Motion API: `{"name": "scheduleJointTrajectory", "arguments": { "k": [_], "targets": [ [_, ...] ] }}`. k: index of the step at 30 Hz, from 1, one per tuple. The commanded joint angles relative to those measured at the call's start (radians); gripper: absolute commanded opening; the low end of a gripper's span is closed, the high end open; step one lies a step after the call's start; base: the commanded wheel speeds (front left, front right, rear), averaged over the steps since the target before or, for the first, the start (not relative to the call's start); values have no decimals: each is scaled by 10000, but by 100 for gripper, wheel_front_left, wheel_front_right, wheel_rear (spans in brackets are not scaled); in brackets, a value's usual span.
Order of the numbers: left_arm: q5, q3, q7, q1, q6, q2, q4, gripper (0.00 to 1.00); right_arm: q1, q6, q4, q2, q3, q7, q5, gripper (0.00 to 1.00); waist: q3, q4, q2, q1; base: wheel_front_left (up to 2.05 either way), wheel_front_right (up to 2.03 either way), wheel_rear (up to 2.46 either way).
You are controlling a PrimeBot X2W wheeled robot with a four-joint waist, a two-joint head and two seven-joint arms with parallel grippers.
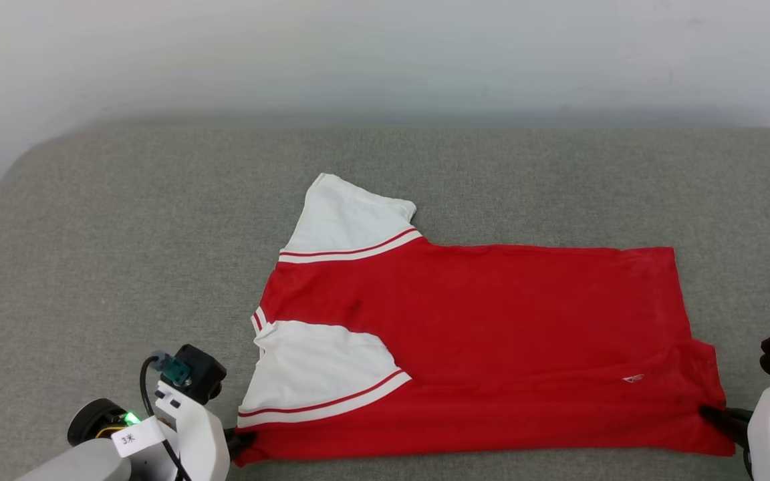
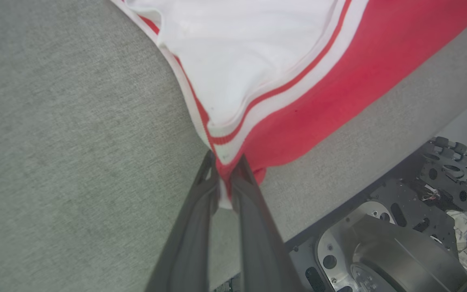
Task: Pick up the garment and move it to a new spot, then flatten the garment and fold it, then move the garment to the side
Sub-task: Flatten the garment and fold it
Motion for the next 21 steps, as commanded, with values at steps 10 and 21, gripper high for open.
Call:
{"name": "scheduleJointTrajectory", "arguments": {
  "k": [10, 21],
  "targets": [
    [-113, 0, -170, -88, -112, -575, 1070, 0, -330, -12, 930, 766, -100, 217, -474, 0, 699, 21, 0, 0, 0, 0, 0],
    [-12, 238, -929, 68, 9, -597, 1385, 100, -316, -10, 1054, 1155, -352, -1275, -660, 100, 167, 6, 0, 0, 0, 0, 0]
  ]
}}
